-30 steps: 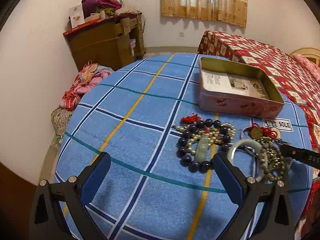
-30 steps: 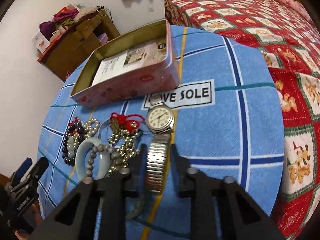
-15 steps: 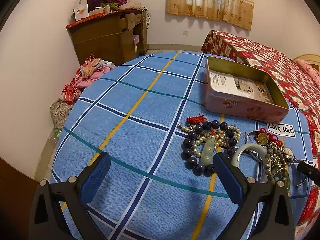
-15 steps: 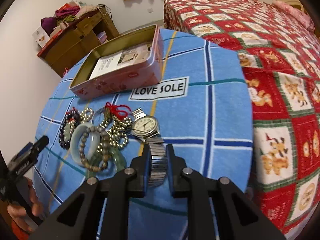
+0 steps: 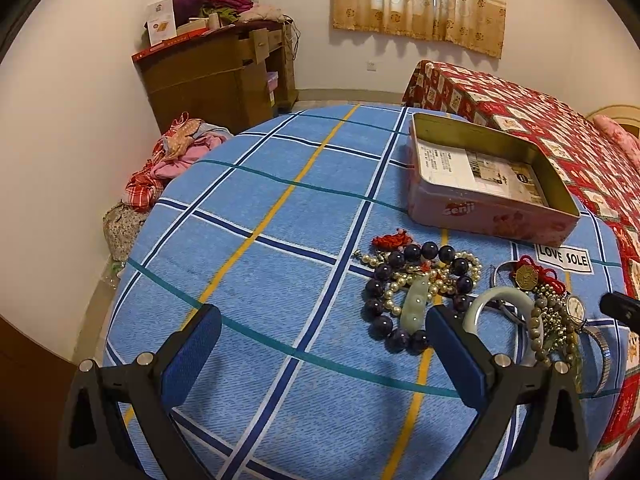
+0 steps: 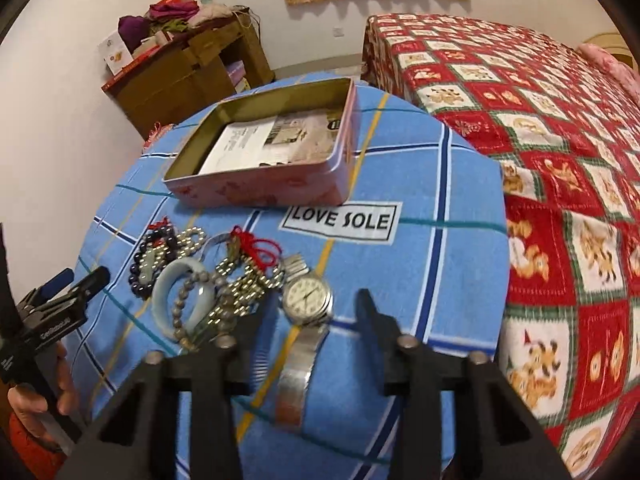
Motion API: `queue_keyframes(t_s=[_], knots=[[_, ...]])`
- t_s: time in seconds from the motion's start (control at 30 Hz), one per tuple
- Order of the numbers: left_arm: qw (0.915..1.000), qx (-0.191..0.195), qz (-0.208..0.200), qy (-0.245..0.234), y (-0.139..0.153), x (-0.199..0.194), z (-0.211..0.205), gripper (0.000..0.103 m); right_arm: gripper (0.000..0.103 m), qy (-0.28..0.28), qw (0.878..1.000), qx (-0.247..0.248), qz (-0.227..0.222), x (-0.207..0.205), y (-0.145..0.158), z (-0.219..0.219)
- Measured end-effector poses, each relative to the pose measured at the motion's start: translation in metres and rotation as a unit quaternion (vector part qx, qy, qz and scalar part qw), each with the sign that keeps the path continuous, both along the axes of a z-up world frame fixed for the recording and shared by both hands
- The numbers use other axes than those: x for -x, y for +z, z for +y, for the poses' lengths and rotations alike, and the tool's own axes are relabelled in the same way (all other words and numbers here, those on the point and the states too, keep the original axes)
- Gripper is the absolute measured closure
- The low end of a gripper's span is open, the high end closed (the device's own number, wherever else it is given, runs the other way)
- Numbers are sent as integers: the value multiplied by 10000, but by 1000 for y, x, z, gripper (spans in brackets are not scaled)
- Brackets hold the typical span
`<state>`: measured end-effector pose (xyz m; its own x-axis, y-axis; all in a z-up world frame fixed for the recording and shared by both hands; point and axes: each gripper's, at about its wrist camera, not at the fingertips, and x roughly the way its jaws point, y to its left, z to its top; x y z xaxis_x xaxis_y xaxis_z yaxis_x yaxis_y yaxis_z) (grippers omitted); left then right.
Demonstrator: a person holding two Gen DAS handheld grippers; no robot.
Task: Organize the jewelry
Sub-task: 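Reach the right gripper to the silver wristwatch and close on its band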
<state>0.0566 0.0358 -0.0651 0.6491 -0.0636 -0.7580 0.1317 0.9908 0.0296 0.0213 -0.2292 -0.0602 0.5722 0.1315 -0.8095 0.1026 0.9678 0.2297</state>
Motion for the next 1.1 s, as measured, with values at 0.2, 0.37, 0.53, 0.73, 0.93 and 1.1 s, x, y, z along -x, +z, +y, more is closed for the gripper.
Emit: queue_keyframes(t_s=[0.2, 0.37, 0.53, 0.73, 0.93, 1.1], knots=[[9998, -123, -80, -105, 1, 1, -6, 1, 66, 108, 9997, -87, 225, -15, -20, 1], [9999, -134, -65, -89, 1, -1, -7, 1, 59, 350, 9992, 105, 137, -20, -26, 23], [9998, -146, -63, -107, 1, -2, -9, 1, 40, 619, 9973, 374, 114, -21, -26, 40], [9997, -165, -80, -133, 1, -3, -10, 1, 39, 742, 9964, -280, 309, 0, -20, 23], [9998, -86, -46, -144, 1, -3, -11, 1, 40, 422, 9988, -100, 242, 23, -7, 2], [9995, -160, -136, -219, 6, 3, -17, 1, 57, 219, 9996, 152, 84, 17, 0, -5]])
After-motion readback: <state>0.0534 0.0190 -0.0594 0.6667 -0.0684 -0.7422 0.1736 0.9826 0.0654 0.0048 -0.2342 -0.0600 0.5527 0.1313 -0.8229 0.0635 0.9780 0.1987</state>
